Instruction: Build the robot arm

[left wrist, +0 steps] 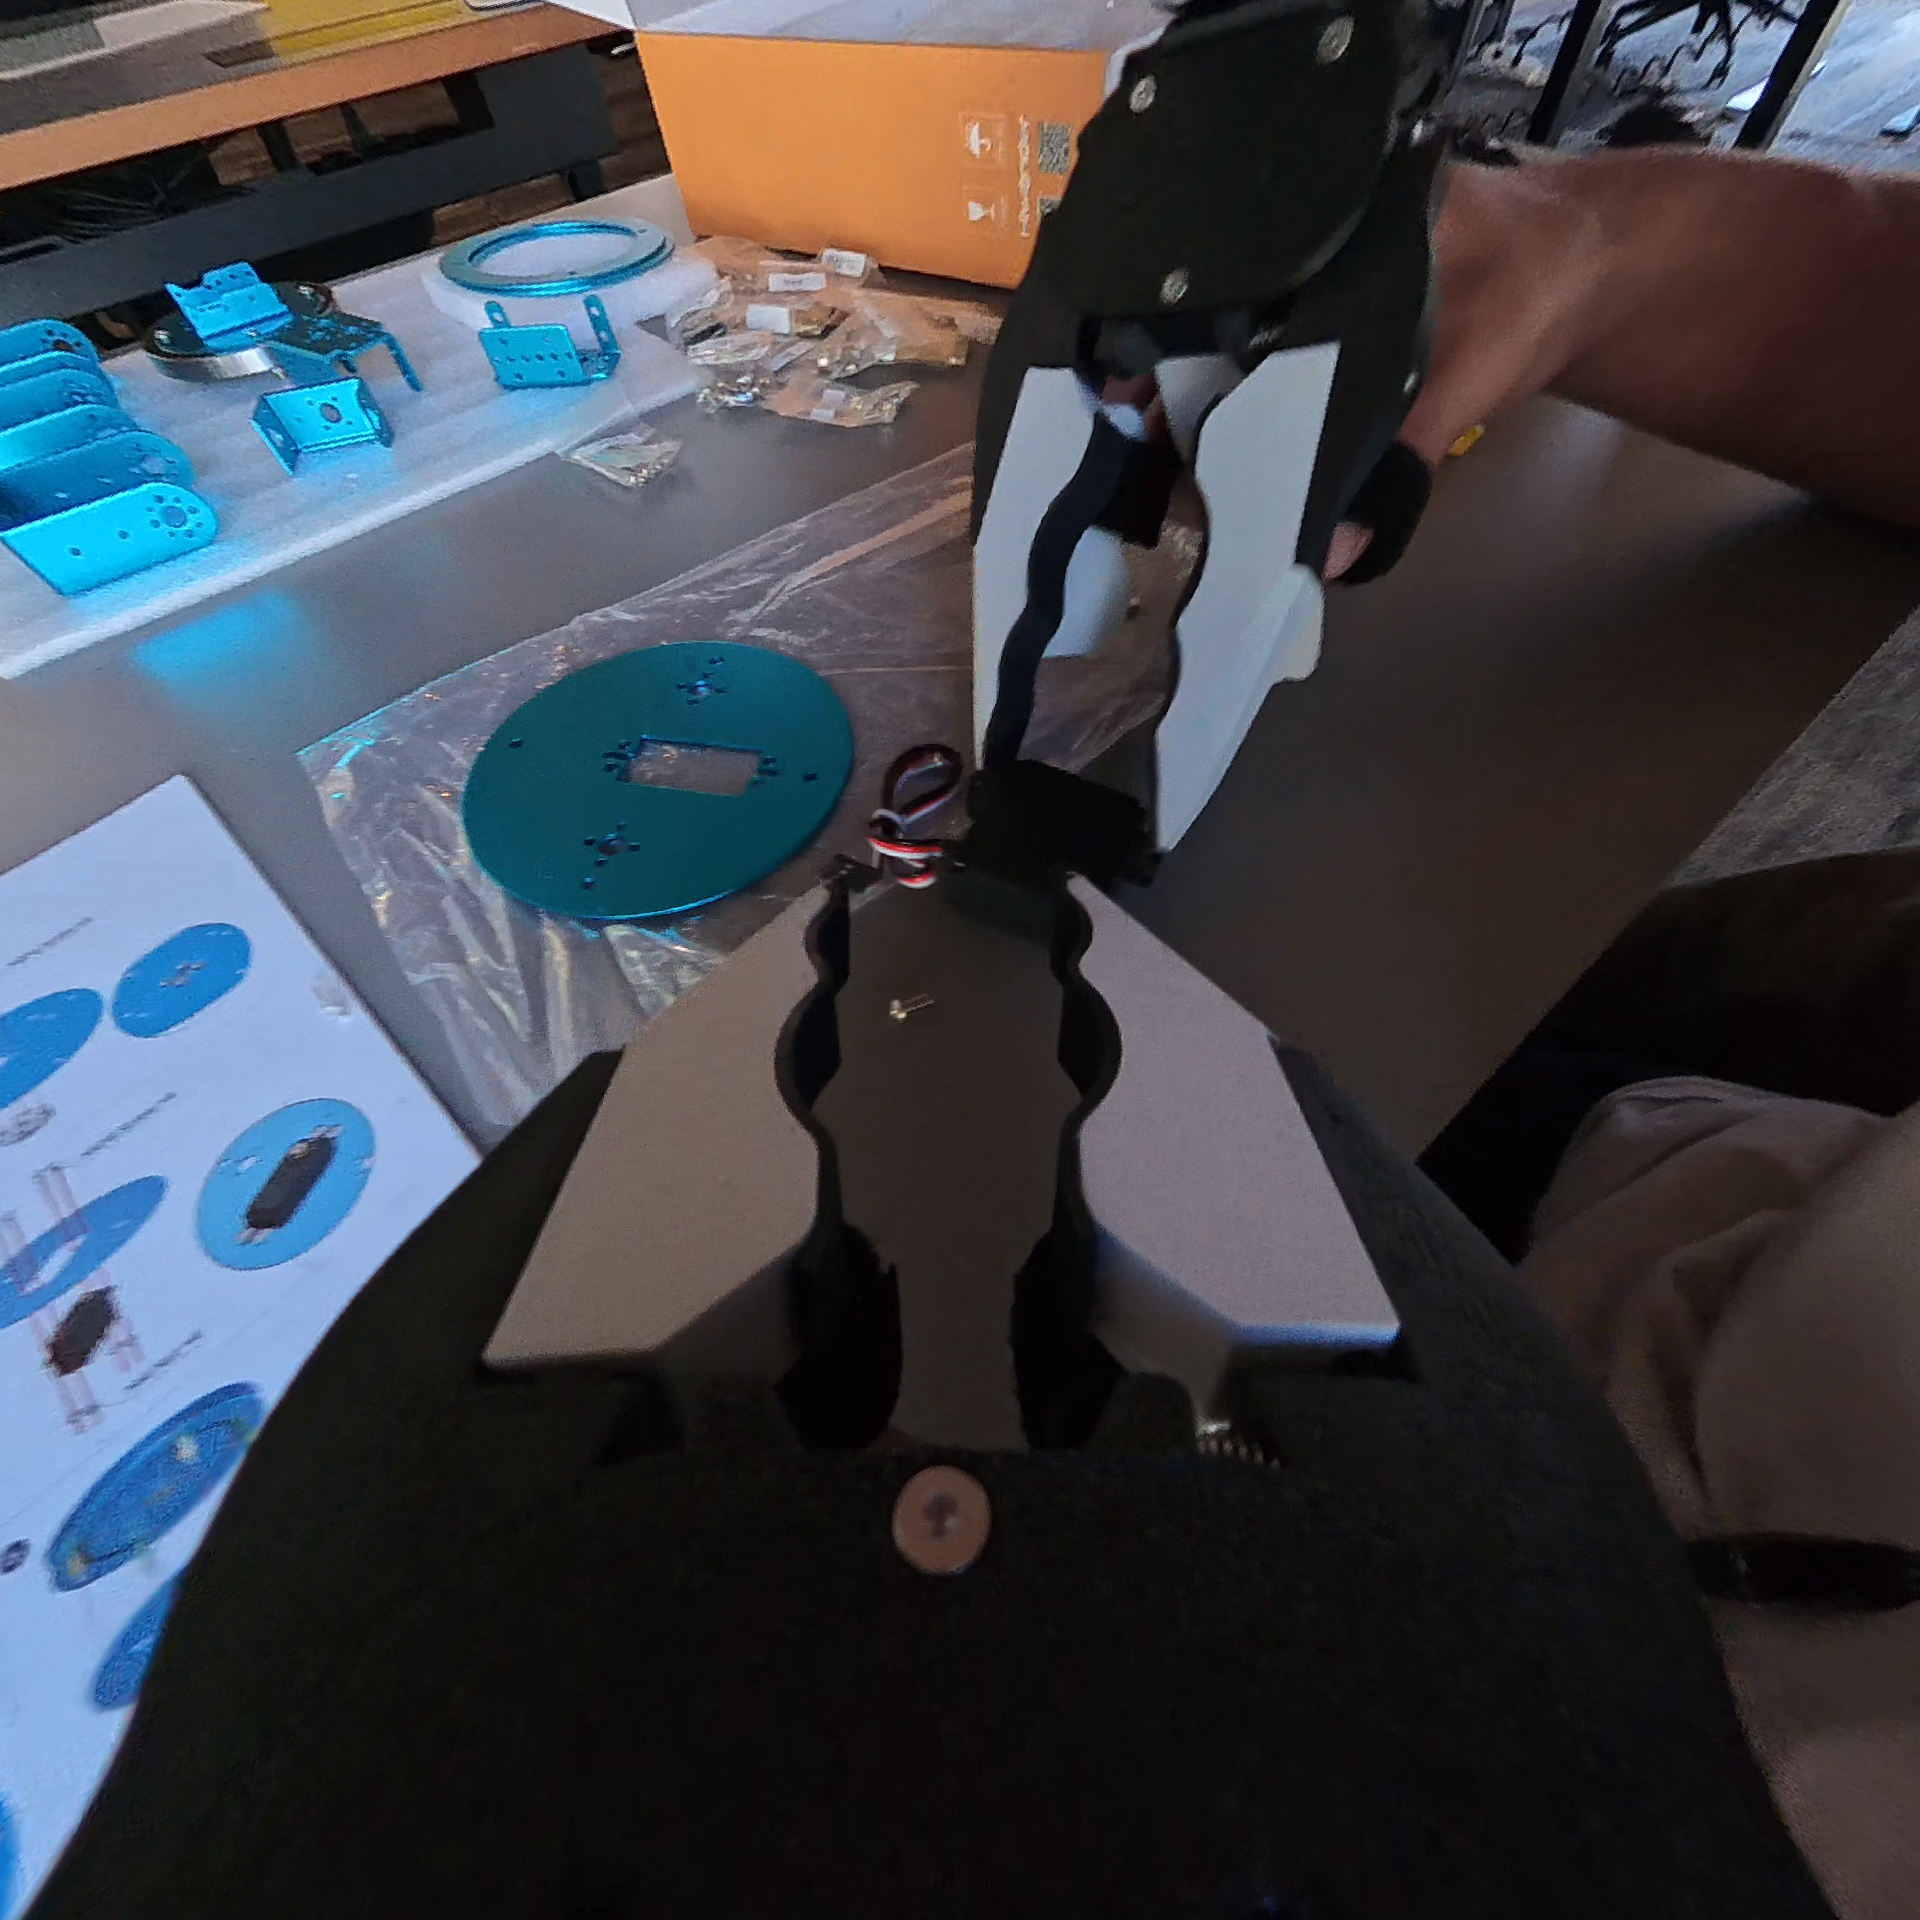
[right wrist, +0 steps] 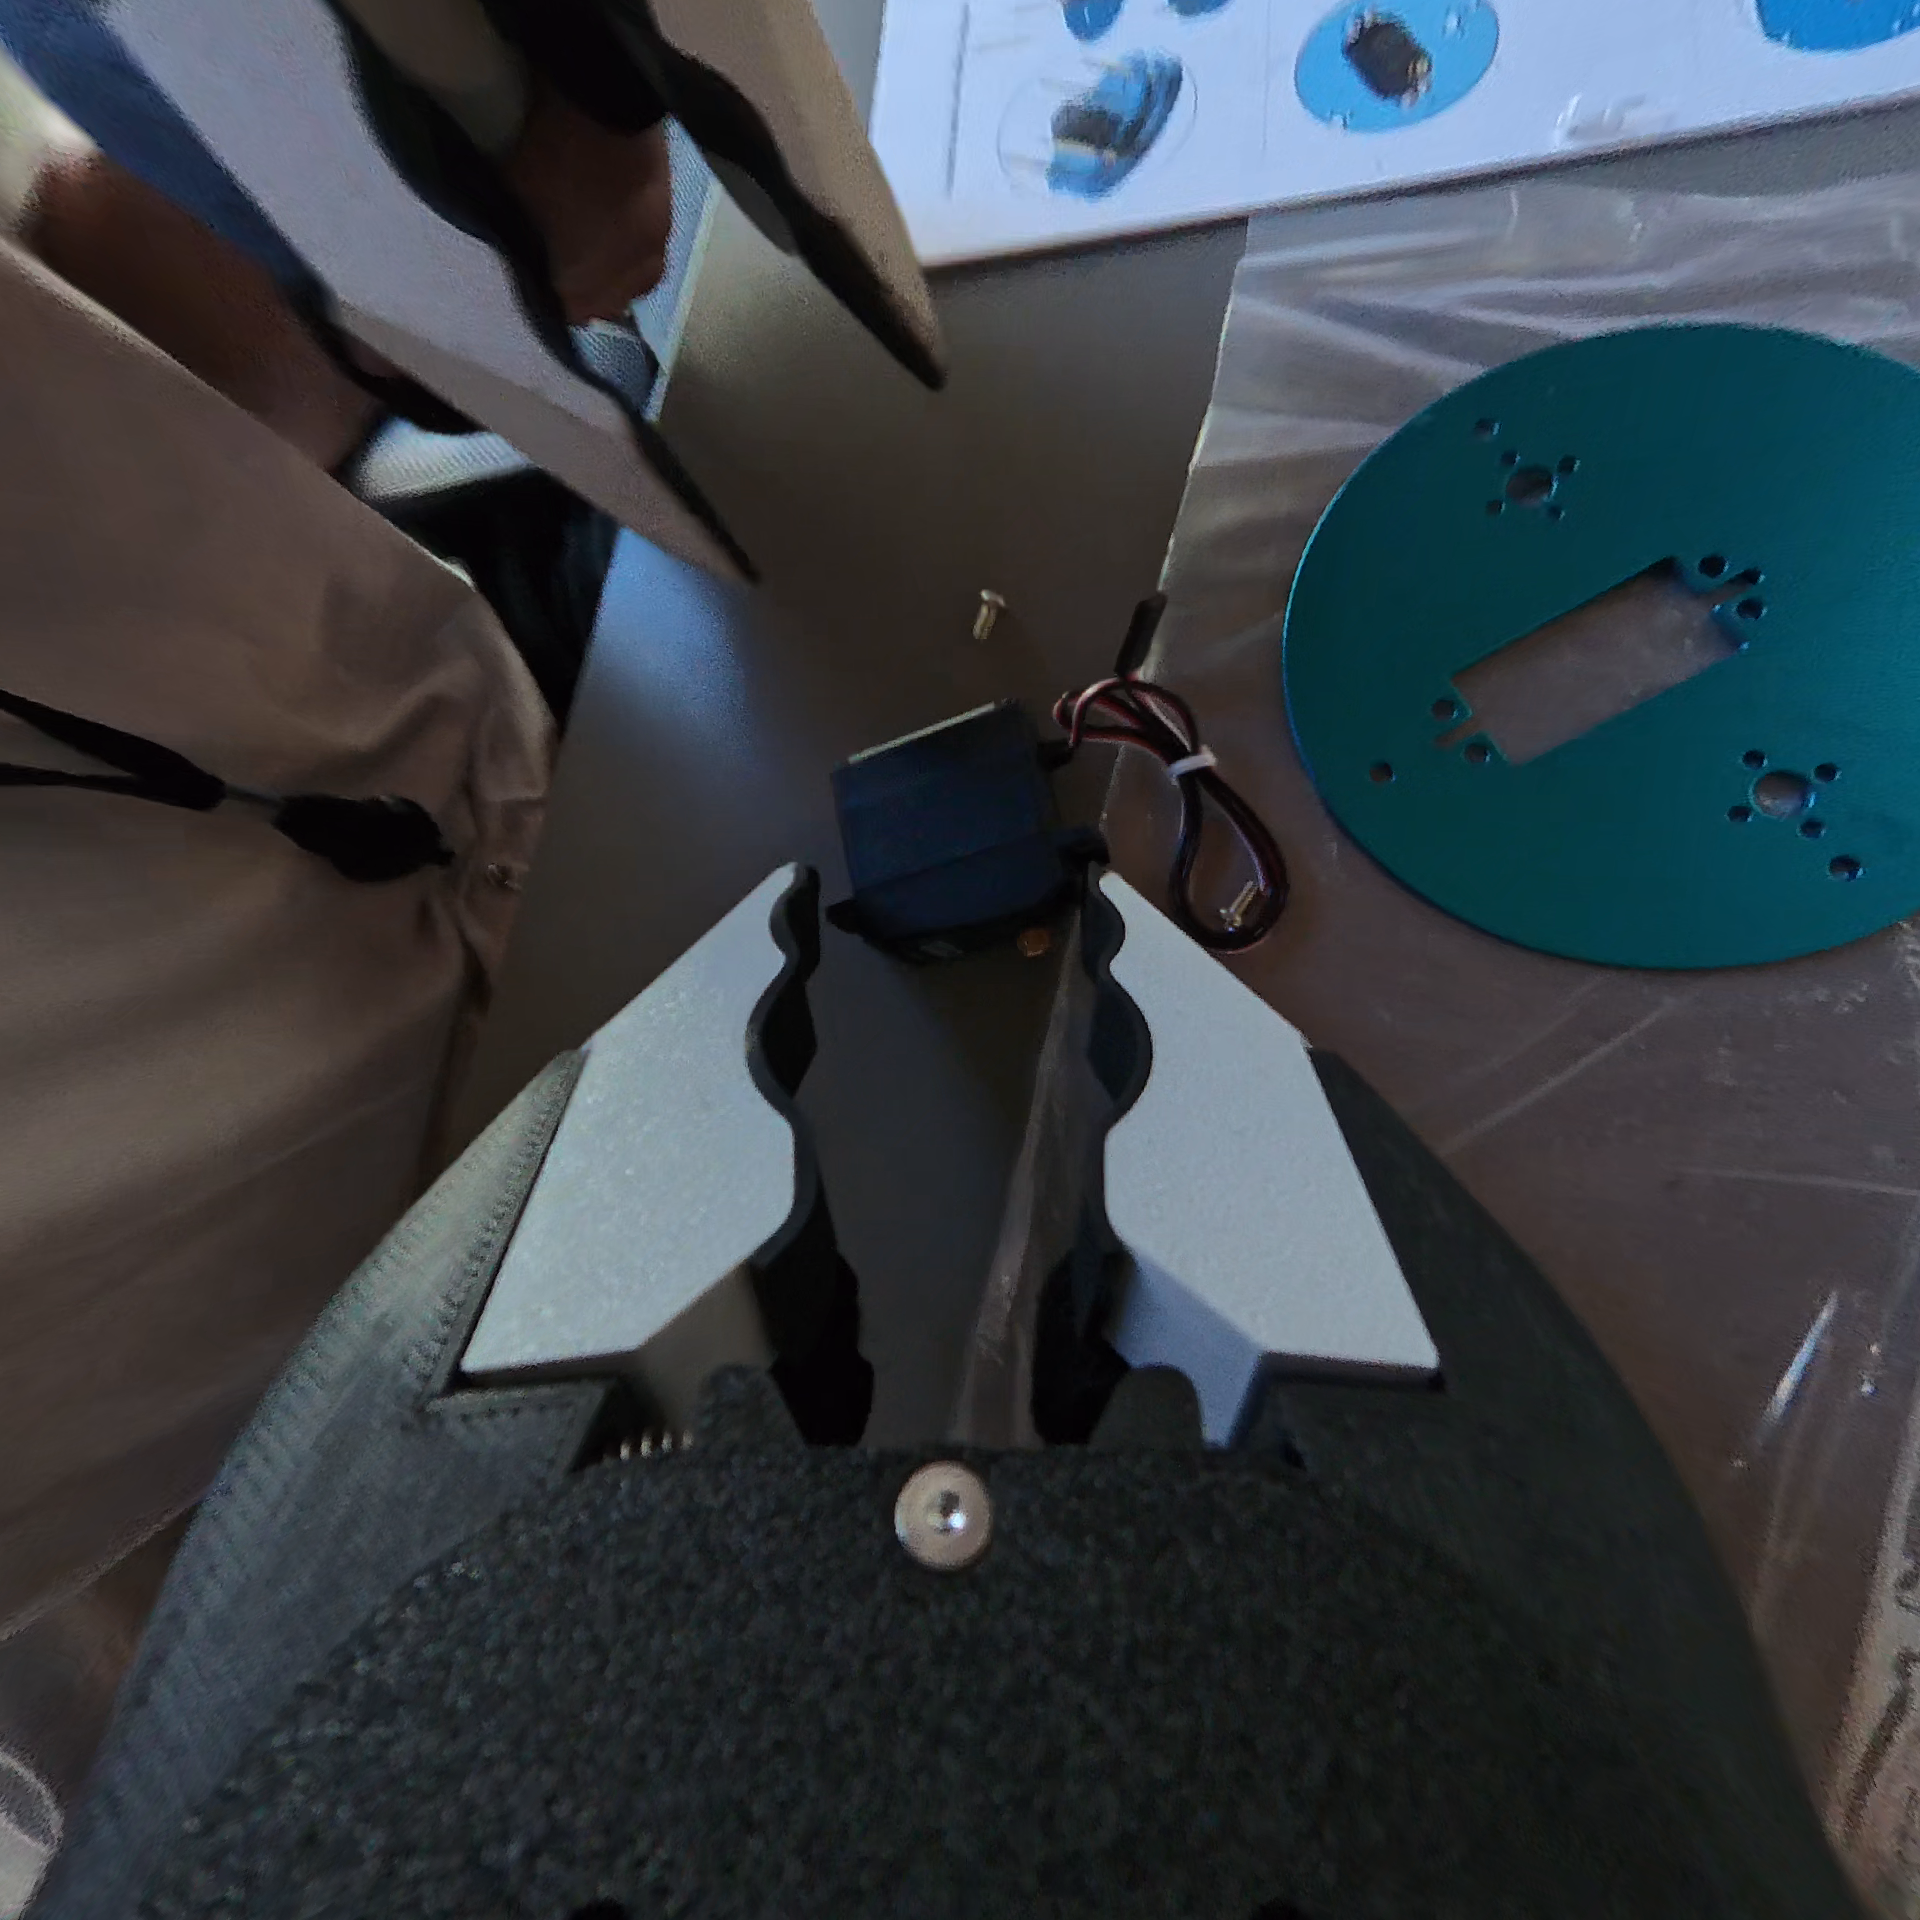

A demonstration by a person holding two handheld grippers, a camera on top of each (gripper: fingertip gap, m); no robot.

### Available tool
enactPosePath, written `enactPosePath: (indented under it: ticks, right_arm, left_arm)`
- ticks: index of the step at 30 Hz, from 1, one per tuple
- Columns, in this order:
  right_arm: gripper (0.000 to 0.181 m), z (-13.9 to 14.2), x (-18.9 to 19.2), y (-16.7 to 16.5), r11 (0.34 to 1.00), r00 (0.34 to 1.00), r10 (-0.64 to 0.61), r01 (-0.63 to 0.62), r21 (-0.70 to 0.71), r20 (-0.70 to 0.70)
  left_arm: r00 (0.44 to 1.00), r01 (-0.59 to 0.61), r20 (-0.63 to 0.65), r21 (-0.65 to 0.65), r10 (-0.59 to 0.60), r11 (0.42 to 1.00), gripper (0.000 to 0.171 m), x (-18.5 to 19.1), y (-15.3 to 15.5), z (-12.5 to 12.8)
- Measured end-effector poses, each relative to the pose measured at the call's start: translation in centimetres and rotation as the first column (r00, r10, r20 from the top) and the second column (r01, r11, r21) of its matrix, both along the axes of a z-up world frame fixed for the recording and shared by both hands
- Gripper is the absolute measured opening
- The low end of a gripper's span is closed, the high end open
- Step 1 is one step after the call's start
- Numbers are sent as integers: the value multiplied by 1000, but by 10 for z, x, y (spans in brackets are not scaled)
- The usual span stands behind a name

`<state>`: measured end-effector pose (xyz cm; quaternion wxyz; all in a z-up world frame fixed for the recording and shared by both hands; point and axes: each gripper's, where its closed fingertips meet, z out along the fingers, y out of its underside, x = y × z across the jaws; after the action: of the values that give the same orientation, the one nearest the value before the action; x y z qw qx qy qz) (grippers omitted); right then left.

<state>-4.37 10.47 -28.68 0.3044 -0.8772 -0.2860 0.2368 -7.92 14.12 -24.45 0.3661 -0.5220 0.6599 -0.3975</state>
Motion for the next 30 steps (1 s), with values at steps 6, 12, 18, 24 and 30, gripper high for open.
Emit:
enactPosePath:
  ticks: [6, 12, 18, 24, 30]
  right_arm:
    - [53, 33, 52, 22, 980, 973, -163, 179, 88, -162]
    - [63, 16, 103, 62, 935, 916, -354, 348, -64, -189]
    - [72, -1, 108, 79, 900, 900, -428, 417, -126, -82]
    - [77, 9, 93, 84, 886, 846, -451, 384, -260, -286]
    - [79, 31, 98, 91, 859, 657, -510, 352, -372, -556]
  left_arm:
    - [995, 12, -102, 95, -3, 995, 38, 6, 51, -7]
    - [961, 41, -278, 119, -6, 992, 33, 51, 88, -39]
    - [947, 44, -322, 78, -16, 996, 19, 61, 89, -51]
    - [952, 47, -304, 3, -44, 999, 1, 63, 80, -52]
    - [960, 50, -277, 5, -47, 999, 0, 68, 80, -50]
